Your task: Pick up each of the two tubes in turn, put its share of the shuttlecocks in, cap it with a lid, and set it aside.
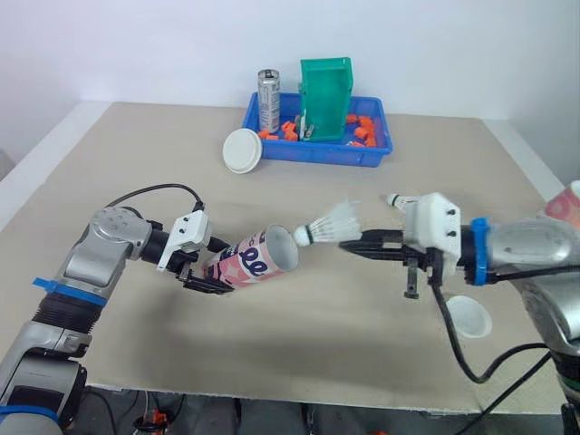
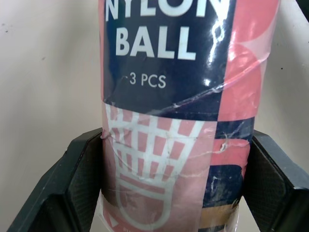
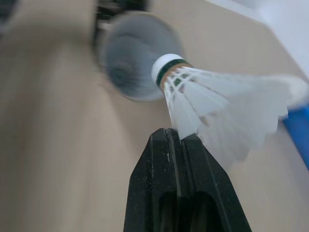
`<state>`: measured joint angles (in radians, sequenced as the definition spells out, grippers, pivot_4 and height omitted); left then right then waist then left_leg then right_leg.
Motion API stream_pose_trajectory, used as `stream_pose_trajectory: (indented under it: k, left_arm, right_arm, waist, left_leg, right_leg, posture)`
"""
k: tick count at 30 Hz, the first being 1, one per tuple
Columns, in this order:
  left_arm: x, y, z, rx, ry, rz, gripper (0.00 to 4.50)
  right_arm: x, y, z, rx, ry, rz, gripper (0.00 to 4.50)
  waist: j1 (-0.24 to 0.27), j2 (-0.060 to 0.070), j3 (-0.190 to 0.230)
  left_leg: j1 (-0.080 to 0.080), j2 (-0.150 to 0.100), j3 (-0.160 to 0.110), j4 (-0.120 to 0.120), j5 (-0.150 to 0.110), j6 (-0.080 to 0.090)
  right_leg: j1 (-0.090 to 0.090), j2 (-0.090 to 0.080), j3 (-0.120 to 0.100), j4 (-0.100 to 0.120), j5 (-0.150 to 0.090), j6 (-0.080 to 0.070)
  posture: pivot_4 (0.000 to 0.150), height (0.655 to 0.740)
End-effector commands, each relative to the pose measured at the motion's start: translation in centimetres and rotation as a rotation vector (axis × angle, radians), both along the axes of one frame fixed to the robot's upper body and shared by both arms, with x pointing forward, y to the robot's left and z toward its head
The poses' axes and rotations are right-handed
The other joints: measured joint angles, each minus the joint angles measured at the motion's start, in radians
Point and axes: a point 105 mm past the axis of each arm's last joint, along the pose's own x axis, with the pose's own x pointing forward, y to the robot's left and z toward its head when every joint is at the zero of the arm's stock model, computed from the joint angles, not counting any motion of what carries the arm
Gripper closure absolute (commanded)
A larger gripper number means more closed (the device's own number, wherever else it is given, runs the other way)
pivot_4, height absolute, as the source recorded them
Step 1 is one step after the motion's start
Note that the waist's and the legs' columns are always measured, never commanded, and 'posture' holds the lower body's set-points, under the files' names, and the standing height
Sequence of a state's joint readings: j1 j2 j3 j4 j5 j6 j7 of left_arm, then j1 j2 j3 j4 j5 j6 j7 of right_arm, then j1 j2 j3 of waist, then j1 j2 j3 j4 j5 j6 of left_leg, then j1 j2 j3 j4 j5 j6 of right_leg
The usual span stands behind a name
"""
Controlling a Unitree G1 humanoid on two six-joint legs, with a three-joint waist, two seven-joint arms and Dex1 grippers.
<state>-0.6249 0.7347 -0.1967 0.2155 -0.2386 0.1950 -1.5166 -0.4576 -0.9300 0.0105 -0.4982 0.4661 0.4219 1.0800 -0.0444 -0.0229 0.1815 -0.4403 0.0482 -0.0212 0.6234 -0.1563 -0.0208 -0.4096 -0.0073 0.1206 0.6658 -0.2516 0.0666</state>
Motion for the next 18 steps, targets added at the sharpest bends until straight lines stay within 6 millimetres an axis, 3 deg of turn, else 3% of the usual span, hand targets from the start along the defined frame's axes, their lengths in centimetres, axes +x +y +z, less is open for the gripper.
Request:
stream_pose_trajectory:
  k: [1,11,18]
  left_arm:
    - [0.0,0.1,1.3,-0.014,-0.047,-0.006,0.67]
    - [0.0,0.0,1.3,-0.013,-0.049,-0.01,0.67]
    - [-0.1,0.0,1.3,-0.014,-0.047,-0.009,0.67]
  right_arm:
    - [-0.5,0.7,0.9,-0.016,-0.051,0.088,4.48]
    - [-0.7,4.3,-0.6,-0.106,-0.065,0.272,4.48]
    - [-0.1,4.5,-0.5,-0.112,-0.08,0.266,4.48]
  waist:
    - [0.0,0.0,0.0]
    - [-0.002,0.0,0.0]
    - [-0.001,0.0,0.0]
  left_leg:
    - [0.0,0.0,0.0,0.0,0.0,0.0]
    - [0.001,0.002,-0.001,-0.002,-0.001,-0.001]
    - [0.0,0.002,-0.001,-0.001,-0.001,-0.001]
  right_leg:
    - [0.0,0.0,0.0,0.0,0.0,0.0]
    - [-0.001,0.002,-0.002,0.001,-0.001,-0.002]
    - [-0.001,0.002,-0.002,0.001,-0.001,-0.002]
  posture:
    - [0.15,0.7362]
    - [0.15,0.7362]
    - [0.15,0.7362]
